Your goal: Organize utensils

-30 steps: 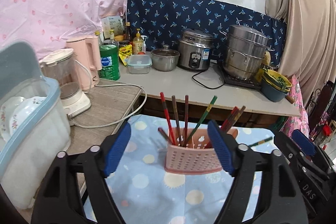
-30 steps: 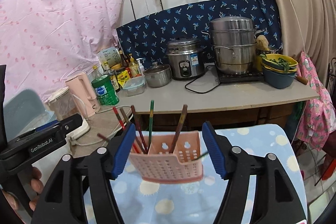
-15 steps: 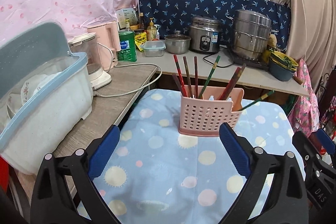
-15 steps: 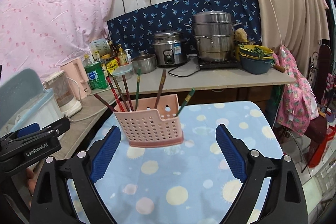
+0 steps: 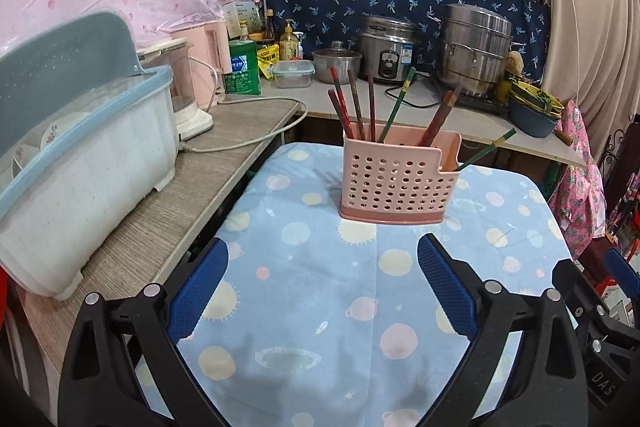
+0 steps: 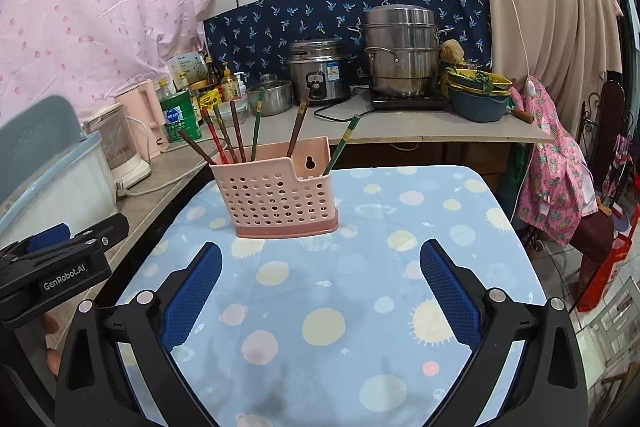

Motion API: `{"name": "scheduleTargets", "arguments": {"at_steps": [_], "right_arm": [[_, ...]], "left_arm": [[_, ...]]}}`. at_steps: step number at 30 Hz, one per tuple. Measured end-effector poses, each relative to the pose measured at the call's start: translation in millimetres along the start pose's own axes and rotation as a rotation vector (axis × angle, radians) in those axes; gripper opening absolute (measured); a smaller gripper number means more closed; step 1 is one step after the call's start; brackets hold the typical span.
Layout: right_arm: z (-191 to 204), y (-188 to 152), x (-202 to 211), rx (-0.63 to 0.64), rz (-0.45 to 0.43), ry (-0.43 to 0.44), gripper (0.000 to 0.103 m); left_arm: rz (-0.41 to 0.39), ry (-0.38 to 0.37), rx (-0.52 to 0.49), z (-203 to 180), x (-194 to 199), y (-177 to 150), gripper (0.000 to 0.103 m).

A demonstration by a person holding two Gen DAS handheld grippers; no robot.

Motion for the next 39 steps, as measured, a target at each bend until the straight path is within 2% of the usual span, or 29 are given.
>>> {"name": "scheduleTargets", "arguments": {"at_steps": [7, 10, 14, 21, 27, 39], "right_arm": [[3, -10, -1, 0.022, 0.019, -0.010, 0.096], [4, -11, -5, 0.017, 0.058, -0.005, 0.096], [4, -14, -12, 0.014, 0.104, -0.010, 0.096], [7, -16, -15, 0.040, 0.108, -0.039, 0.096], [6, -12, -18, 0.032, 0.110, -0.015, 0.096], [8, -7, -21, 0.048, 0.096, -0.034, 0.096]], "left_arm": [[0.069, 0.023, -0.024, -1, -7, -10, 0.093], [0.073, 0.051, -0.048, -3, -7, -15, 0.096], [0.104, 0.049, -0.068, -4, -11, -20, 0.096], [0.128, 0.030, -0.063, -2, -18, -24, 0.096], [0.128, 0.056, -0.075, -3, -21, -23, 0.096], [0.124, 0.059, -0.083, -5, -25, -19, 0.096]]}}
Point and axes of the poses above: each gripper's, at about its wrist camera, not at the fingertips, and x roughly against the way its jaws point, z to its left, y to its top, the point moved 1 cm from there along -x, roughly the way its jaws point, and after that the axes turned 9 degrees about -x, right-handed, at the moved point
